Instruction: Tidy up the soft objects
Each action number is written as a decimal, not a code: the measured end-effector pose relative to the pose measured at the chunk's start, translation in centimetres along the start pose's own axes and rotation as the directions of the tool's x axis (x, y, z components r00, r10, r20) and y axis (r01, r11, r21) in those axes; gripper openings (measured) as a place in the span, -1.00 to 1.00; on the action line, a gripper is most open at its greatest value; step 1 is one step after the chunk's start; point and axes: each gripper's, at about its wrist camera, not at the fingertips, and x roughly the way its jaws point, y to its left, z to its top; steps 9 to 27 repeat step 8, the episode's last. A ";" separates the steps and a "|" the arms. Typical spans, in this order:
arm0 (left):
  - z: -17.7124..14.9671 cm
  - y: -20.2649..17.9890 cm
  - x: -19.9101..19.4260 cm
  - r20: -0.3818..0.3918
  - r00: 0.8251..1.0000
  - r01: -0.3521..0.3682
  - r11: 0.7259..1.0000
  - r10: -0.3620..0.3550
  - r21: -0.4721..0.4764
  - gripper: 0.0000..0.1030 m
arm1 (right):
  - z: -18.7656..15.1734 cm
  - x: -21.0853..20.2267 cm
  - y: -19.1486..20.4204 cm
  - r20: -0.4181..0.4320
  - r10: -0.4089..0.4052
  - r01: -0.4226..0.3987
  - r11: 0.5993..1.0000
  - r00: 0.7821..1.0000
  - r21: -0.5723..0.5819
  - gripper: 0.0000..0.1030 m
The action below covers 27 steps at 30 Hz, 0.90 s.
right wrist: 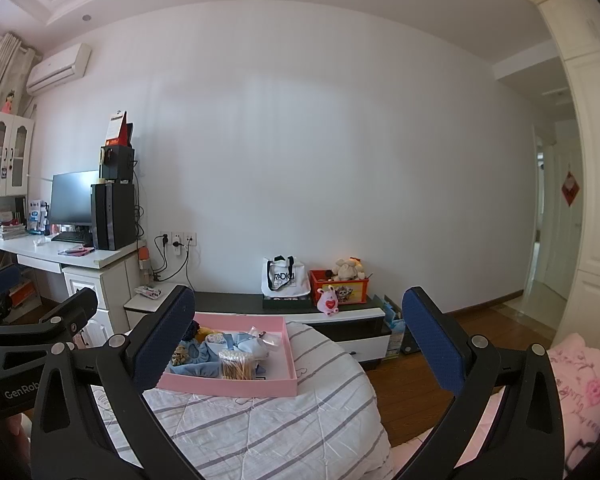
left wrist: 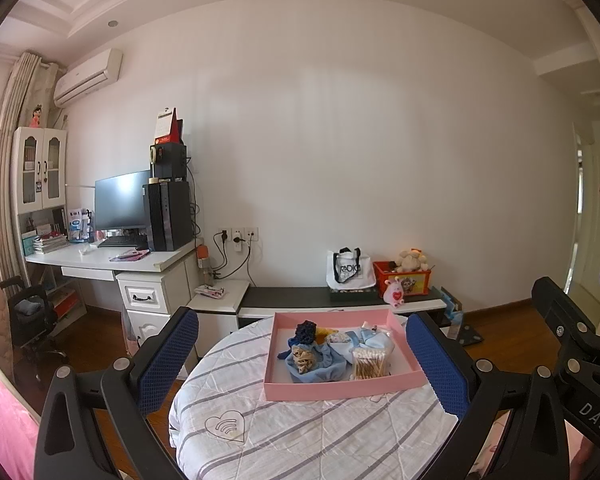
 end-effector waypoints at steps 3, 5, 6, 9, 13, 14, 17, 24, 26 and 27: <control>0.0 0.0 0.0 0.000 1.000 0.001 1.000 -0.001 0.000 1.00 | 0.0 0.0 0.0 0.001 0.001 -0.001 1.000 1.000 0.000 1.00; 0.0 0.0 0.0 0.000 1.000 0.001 1.000 -0.001 -0.001 1.00 | 0.0 0.0 0.0 0.001 0.000 0.000 1.000 1.000 0.000 1.00; 0.0 0.1 0.0 0.000 1.000 0.002 1.000 -0.002 -0.002 1.00 | 0.0 0.0 0.0 0.000 0.000 0.000 1.000 1.000 -0.001 1.00; 0.0 0.1 0.0 0.001 1.000 0.001 1.000 -0.001 -0.001 1.00 | -0.1 0.0 0.0 0.000 0.000 0.000 1.000 1.000 -0.001 1.00; 0.0 0.1 0.0 0.001 1.000 0.001 1.000 -0.001 -0.001 1.00 | -0.1 0.0 0.0 0.000 0.000 0.000 1.000 1.000 -0.001 1.00; 0.0 0.1 0.0 0.001 1.000 0.001 1.000 -0.001 -0.001 1.00 | -0.1 0.0 0.0 0.000 0.000 0.000 1.000 1.000 -0.001 1.00; 0.0 0.1 0.0 0.001 1.000 0.001 1.000 -0.001 -0.001 1.00 | -0.1 0.0 0.0 0.000 0.000 0.000 1.000 1.000 -0.001 1.00; 0.0 0.1 0.0 0.001 1.000 0.001 1.000 -0.001 -0.001 1.00 | -0.1 0.0 0.0 0.000 0.000 0.000 1.000 1.000 -0.001 1.00; 0.0 0.1 0.0 0.001 1.000 0.001 1.000 -0.001 -0.001 1.00 | -0.1 0.0 0.0 0.000 0.000 0.000 1.000 1.000 -0.001 1.00; 0.0 0.1 0.0 0.001 1.000 0.001 1.000 -0.001 -0.001 1.00 | -0.1 0.0 0.0 0.000 0.000 0.000 1.000 1.000 -0.001 1.00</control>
